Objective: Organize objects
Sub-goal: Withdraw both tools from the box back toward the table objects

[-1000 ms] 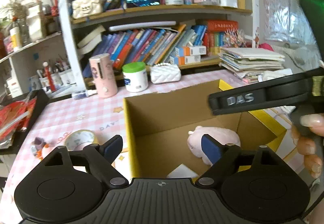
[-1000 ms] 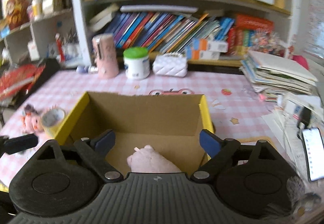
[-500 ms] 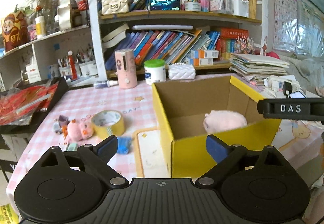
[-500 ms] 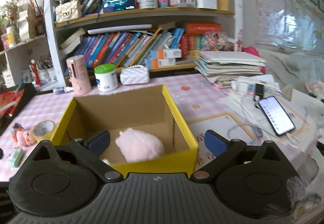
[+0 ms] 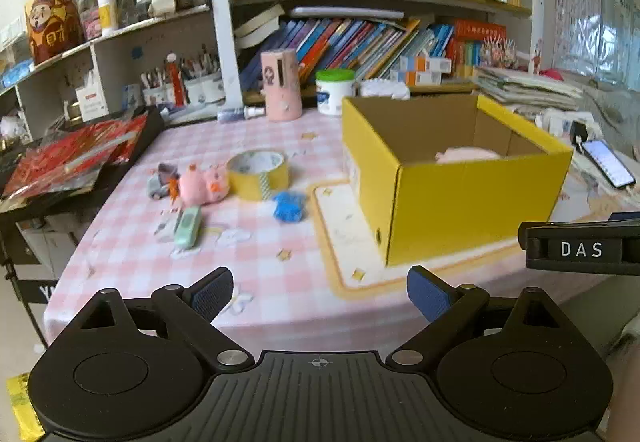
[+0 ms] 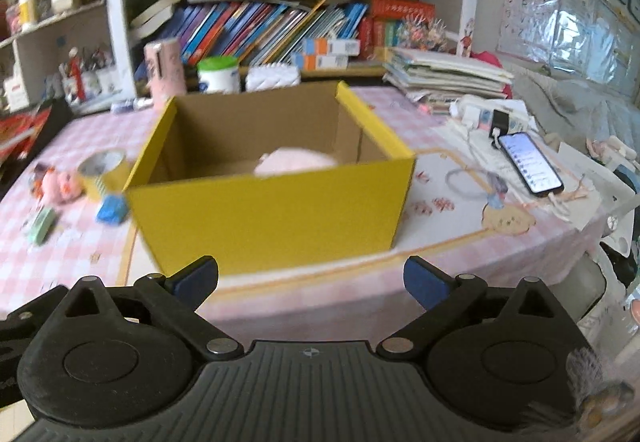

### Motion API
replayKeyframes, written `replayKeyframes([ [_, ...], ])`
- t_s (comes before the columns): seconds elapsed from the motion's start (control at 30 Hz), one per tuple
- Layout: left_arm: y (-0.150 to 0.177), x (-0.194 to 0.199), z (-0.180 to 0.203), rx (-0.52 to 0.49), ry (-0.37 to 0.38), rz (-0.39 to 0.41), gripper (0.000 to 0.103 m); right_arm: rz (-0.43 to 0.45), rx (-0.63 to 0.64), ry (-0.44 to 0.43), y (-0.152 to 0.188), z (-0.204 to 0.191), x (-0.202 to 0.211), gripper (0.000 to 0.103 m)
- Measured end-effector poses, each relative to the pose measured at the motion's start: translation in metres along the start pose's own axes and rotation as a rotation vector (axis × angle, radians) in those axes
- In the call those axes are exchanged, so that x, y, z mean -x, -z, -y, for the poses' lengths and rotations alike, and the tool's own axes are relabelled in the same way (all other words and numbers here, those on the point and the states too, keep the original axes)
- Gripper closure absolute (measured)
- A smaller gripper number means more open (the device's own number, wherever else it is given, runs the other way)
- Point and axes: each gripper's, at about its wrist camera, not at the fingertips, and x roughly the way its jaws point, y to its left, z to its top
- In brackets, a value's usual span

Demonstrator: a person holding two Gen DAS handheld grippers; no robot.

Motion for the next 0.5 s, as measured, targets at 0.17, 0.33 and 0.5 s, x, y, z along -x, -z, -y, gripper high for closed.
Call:
replayKeyframes([
  [0.17,0.014,0.01,-0.017,0.007,-0.015,-0.03,0.007,-0.036,0.024,-0.024,0.015,-0.021,0.009,0.001],
  [0.33,0.028,0.019,-0.034,0.021,-0.043,-0.059,0.007,-0.065,0.036,-0.058,0.029,-0.041,0.015,0.0],
  [0.5,0.041,0.029,-0.051,0.032,-0.066,-0.083,0.007,-0.103,0.059,-0.081,0.043,-0.063,0.02,0.0],
])
